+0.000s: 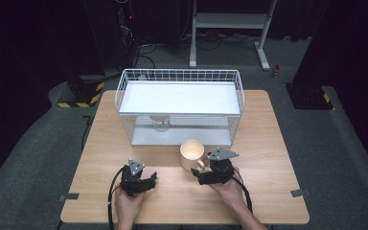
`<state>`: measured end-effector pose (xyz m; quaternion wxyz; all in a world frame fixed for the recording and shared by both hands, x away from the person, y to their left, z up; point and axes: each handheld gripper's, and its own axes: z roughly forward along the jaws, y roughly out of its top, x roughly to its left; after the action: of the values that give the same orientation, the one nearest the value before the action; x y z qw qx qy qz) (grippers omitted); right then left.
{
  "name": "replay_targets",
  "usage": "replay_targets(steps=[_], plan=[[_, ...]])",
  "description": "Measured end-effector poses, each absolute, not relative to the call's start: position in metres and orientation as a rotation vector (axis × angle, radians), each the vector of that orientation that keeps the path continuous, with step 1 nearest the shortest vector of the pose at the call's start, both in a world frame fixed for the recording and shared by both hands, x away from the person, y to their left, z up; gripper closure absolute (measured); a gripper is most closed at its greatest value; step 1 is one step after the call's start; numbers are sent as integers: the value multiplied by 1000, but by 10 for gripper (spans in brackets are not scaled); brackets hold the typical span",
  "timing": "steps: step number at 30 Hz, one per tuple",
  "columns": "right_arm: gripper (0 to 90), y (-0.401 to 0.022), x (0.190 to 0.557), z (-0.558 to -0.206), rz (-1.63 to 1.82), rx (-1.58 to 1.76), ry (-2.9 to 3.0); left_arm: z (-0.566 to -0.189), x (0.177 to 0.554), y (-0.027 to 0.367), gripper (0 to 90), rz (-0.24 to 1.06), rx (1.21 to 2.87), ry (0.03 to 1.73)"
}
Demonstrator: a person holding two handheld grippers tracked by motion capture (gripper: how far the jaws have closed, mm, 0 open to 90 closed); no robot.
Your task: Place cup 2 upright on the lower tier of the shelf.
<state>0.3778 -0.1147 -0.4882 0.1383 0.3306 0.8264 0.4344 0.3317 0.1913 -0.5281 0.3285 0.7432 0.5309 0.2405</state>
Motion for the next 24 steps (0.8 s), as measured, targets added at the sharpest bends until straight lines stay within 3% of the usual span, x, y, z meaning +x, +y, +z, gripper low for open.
replay_targets(steps=[24], plan=[[84, -88, 402, -480, 1232, 950, 2347, -528, 332, 191, 239, 631, 1946, 1388]])
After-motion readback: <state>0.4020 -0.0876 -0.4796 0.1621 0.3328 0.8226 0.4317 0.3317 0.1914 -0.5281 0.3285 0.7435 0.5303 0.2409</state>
